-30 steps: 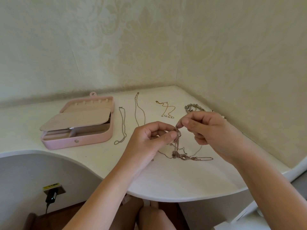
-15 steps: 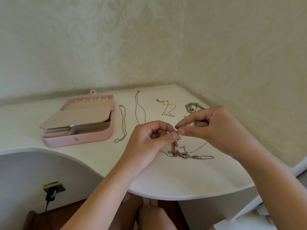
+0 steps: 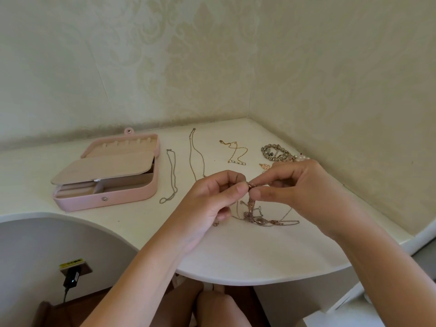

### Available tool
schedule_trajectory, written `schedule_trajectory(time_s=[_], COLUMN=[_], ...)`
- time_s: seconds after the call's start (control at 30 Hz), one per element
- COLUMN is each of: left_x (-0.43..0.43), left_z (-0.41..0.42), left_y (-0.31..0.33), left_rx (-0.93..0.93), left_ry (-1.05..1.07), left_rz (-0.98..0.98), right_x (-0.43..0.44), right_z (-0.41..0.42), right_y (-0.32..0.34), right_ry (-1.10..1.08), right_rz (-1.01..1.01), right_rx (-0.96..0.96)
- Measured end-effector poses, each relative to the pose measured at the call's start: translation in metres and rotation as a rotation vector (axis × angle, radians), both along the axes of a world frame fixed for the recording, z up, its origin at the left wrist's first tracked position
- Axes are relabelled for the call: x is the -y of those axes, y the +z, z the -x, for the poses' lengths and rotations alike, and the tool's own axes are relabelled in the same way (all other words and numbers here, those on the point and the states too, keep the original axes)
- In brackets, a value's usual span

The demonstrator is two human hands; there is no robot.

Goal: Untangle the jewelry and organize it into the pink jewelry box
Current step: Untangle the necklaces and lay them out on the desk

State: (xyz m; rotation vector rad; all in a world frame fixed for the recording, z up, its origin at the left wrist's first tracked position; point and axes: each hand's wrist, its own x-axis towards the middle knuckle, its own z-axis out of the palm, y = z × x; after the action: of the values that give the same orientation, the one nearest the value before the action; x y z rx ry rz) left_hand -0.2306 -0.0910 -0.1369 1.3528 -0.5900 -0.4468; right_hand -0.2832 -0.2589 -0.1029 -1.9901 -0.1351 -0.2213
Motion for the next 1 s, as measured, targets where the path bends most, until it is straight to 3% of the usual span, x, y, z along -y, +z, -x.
schedule_trajectory(time_s=[0.17, 0.27, 0.4, 0.6, 0.8, 0.9, 1.0], left_x=[0.003, 0.005, 0.011, 0.011, 0.007, 0.003, -0.002], left_z=[-0.001, 0.001, 0.009, 0.009, 0.006, 0.006, 0.001], left_y=[-0.006, -0.01, -0.011, -0.007, -0.009, -0.004, 0.001], left_rx=[0.161, 0.376, 0.524, 0.528, 0.492, 0.388, 0.146], left_ry=[0.058, 0.155, 0.299, 0.375, 0.137, 0.142, 0.187], left_rz=[-0.085, -0.197, -0.241, -0.246, -0.195, -0.115, 0.063], right_x=[0.007, 0.006, 0.004, 0.003, -0.006, -0.005, -0.001], right_z=[0.005, 0.007, 0.009, 0.01, 0.002, -0.001, 0.002], right_y=[-0.006, -0.014, -0.02, -0.025, -0.033, -0.037, -0.043], right_ry=[0.011, 0.011, 0.047, 0.046, -0.149, -0.304, -0.376], right_rz=[-0.183, -0.147, -0.095, -0.199, -0.416, -0.156, 0.155], right_rx=[-0.056, -0.089, -0.046, -0.087, 0.107, 0.205, 0.247])
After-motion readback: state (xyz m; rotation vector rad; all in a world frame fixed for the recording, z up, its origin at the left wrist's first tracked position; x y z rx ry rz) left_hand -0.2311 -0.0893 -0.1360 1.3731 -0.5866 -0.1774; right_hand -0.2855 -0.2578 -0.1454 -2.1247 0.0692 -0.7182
